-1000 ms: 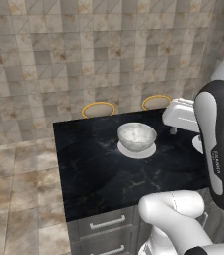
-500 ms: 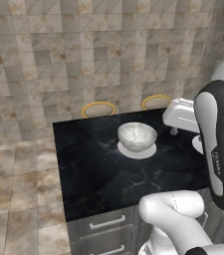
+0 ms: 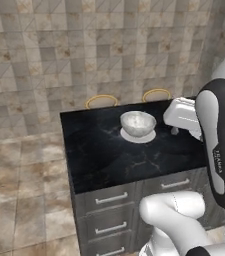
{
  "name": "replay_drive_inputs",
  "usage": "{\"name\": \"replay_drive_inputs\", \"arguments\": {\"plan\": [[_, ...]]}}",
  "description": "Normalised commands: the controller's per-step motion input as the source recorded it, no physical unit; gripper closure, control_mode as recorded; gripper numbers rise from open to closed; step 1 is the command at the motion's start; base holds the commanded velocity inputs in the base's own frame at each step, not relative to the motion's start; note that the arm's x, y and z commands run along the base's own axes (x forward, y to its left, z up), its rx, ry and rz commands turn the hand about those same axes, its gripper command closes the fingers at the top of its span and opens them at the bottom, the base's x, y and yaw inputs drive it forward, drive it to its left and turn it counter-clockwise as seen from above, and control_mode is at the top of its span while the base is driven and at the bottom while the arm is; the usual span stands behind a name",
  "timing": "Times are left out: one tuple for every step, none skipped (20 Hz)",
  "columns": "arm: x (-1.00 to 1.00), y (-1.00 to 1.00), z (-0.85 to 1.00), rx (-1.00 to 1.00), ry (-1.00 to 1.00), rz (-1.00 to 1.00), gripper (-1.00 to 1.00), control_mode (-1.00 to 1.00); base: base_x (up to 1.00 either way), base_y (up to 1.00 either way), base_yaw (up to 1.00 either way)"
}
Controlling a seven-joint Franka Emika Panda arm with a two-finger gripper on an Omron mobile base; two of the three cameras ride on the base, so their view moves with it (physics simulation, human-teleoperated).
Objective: Move the bowls from the cabinet to the plates on the dining table.
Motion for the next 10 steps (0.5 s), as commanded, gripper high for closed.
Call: {"name": "replay_drive_inputs", "arguments": {"plan": [[0.0,0.0,0.0,0.0,0.0,0.0,-1.0,1.0,-0.76,0.49,0.03],[0.0,0.0,0.0,0.0,0.0,0.0,-1.0,1.0,-0.69,0.51,0.05],[0.0,0.0,0.0,0.0,0.0,0.0,-1.0,1.0,-0.54,0.34,0.14],[0.0,0.0,0.0,0.0,0.0,0.0,-1.0,1.0,-0.54,0.29,0.18],[0.0,0.0,0.0,0.0,0.0,0.0,-1.0,1.0,-0.49,0.31,0.26],[0.0,0.0,0.0,0.0,0.0,0.0,-1.0,1.0,-0.31,0.49,0.36],[0.0,0.0,0.0,0.0,0.0,0.0,-1.0,1.0,-0.19,0.56,0.42],[0.0,0.0,0.0,0.0,0.0,0.0,-1.0,1.0,-0.12,0.53,0.5],[0.0,0.0,0.0,0.0,0.0,0.0,-1.0,1.0,0.0,0.61,0.55],[0.0,0.0,0.0,0.0,0.0,0.0,-1.0,1.0,0.0,0.69,0.59]]}}
